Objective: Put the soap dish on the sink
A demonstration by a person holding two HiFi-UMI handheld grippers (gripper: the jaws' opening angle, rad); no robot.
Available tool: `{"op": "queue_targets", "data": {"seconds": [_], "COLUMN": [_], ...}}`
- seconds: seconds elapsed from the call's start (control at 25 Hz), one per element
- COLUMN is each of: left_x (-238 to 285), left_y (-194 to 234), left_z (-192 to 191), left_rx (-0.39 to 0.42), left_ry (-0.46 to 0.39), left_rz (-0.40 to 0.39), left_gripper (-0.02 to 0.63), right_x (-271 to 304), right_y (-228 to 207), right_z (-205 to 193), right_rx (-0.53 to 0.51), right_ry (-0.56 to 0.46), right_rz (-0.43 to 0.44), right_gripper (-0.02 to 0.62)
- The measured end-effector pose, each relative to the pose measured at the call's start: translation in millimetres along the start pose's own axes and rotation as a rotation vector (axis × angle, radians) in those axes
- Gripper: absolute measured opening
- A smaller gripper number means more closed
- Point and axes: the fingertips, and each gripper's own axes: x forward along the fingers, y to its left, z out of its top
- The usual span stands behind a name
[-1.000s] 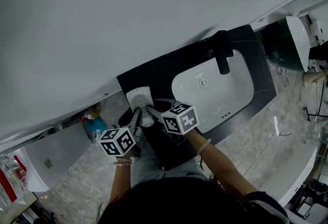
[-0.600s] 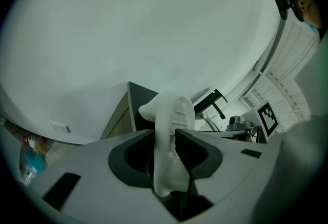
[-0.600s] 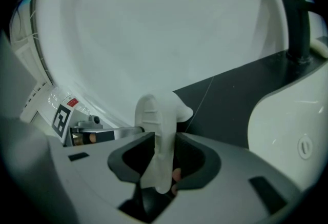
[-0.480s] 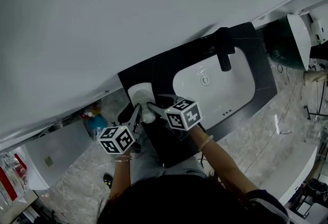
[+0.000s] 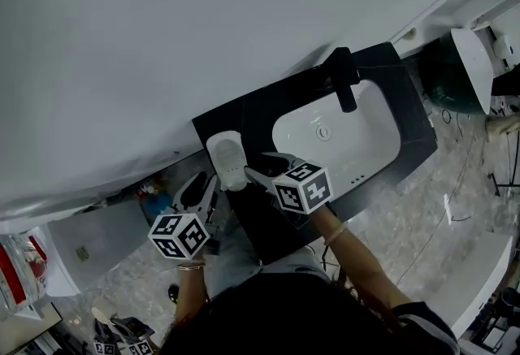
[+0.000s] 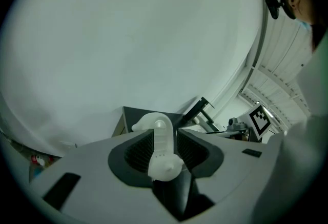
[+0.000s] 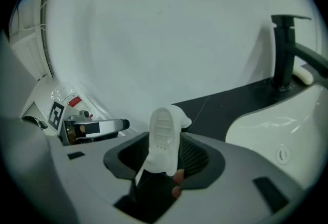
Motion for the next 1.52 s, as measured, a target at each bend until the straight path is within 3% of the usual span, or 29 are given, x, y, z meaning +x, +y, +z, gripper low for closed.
{"op": "queue_targets", "data": {"seconds": [0.16, 0.24, 0.4, 0.48, 0.92, 1.16, 1.52], "left_x": [-23.5, -36.9, -60.6, -68.4, -106.8, -117.0, -117.8], "left_y": [-32.5, -49.2, -80.2, -96.1, -142.5, -147.0, -150.7], "left_z": [10.2, 12.5, 12.1, 6.0, -22.5, -33.1, -34.1], "left_rx": [0.036, 0.060, 0.106, 0.122, 0.118, 0.095, 0.101], "left_ry": [-0.048, -0.074, -0.138, -0.150, -0.215, -0.238, -0.240], "left_rz": [-0.027, -0.031, -0.027, -0.034, 0.016, 0.052, 0.038], "left_gripper": [0.141, 0.138, 0.026, 0.003, 0.003, 0.005, 0.005], "right_x": [-32.1, -50.1, -86.3, -102.5, -170.4, -179.9, -179.5], "right_y": [23.3, 34.1, 51.3, 58.6, 86.5, 89.6, 94.2], "right_z": [6.5, 8.8, 9.6, 6.1, -25.2, -37.3, -36.0], "right_rx": [0.007, -0.001, -0.026, -0.034, -0.043, -0.015, -0.063], "right_ry": [-0.055, -0.084, -0.145, -0.167, -0.242, -0.262, -0.252], "right_rz": [0.019, 0.019, 0.011, 0.014, 0.010, 0.028, 0.022], "right_gripper": [0.182, 0.131, 0.075, 0.053, 0.020, 0.020, 0.018]}}
